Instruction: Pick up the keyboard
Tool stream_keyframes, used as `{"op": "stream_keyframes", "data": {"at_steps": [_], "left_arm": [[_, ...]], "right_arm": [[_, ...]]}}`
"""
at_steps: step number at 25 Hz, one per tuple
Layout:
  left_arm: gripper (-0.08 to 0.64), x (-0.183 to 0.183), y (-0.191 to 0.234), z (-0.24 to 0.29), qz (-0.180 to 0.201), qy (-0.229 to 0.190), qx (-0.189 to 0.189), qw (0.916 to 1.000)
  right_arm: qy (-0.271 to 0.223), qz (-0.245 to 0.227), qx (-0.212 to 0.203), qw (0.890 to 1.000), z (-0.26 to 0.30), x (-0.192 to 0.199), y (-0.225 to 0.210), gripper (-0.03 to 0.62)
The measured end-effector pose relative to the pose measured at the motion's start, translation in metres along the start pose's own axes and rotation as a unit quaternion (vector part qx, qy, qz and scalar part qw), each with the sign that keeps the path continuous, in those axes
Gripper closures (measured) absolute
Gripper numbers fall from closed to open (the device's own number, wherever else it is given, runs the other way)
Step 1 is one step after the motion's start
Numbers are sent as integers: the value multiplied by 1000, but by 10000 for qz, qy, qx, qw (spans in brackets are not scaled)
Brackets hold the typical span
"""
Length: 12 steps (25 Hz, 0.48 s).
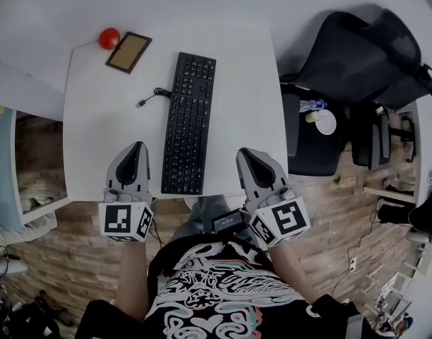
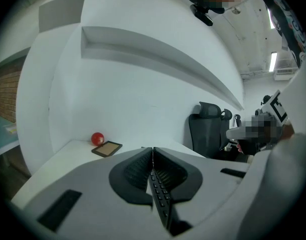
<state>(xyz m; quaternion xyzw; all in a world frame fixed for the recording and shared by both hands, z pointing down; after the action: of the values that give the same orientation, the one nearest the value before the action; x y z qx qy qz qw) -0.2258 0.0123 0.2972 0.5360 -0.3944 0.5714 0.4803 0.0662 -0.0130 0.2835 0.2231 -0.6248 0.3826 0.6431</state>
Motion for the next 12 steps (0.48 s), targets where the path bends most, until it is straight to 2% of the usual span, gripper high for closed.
{"op": "stream_keyframes", "data": {"at_steps": [3, 6, 12], "left_arm": [[540, 11, -1, 11, -5, 362, 66, 9993], [540, 27, -1, 23, -157, 741, 218, 9969], [540, 63, 2, 44, -434, 1637, 408, 9847]], "right_arm": [[135, 31, -33, 9999, 6, 11, -8, 563], [298, 263, -34, 9992, 15, 25, -19, 563], [885, 742, -111, 9932, 40, 62, -35, 563]]}}
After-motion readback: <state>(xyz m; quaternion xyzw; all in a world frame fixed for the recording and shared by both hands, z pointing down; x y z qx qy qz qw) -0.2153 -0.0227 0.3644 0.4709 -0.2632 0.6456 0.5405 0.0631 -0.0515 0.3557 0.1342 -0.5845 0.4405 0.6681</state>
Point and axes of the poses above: the fingertips, and each gripper's own axes: z forward along the fingers, y to its left, x out of its underside, the point moved 10 cm from there along -z, backward along the fingers, and after that the axes turned 9 degrees about -y, right-handed, at the moved point
